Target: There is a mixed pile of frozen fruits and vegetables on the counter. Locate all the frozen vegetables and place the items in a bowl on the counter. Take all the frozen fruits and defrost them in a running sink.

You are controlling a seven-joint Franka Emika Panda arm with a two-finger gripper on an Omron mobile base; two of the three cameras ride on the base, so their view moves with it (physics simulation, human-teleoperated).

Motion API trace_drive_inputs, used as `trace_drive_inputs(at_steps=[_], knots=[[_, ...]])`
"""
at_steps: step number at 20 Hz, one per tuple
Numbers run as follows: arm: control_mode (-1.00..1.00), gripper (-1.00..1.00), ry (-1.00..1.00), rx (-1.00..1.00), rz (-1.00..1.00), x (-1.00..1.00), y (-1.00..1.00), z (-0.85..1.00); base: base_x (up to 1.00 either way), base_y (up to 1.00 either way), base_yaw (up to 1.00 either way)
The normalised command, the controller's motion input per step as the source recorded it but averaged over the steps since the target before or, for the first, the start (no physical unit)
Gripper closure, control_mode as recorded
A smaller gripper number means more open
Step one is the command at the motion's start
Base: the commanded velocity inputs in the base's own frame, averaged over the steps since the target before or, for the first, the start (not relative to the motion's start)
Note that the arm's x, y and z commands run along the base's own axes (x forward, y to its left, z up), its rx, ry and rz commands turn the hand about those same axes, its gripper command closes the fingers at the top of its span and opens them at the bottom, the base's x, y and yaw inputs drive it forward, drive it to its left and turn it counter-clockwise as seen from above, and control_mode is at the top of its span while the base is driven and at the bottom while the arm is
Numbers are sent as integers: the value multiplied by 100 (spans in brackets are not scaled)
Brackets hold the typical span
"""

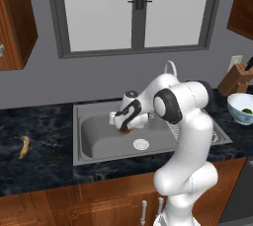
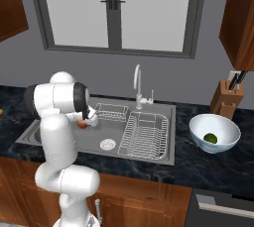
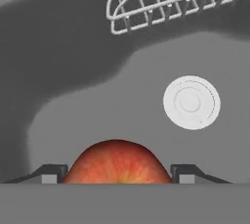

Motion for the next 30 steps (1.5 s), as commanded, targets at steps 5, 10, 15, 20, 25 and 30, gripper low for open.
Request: trace_drive_inputs(at_steps=[5,10,15,20,25,30], knots=[[-100,100,0,-3,35,28,1,-40,0,0,0],[-100,100,5,-11,34,4,11,-36,0,0,0],[-100,100,12,-21,28,0,11,-39,0,0,0],[-100,100,7,-14,19,0,1,-41,0,0,0],[-100,100,1,-5,3,3,-8,-34,0,0,0],[-100,100,-1,3,-24,28,-34,-45,0,0,0]])
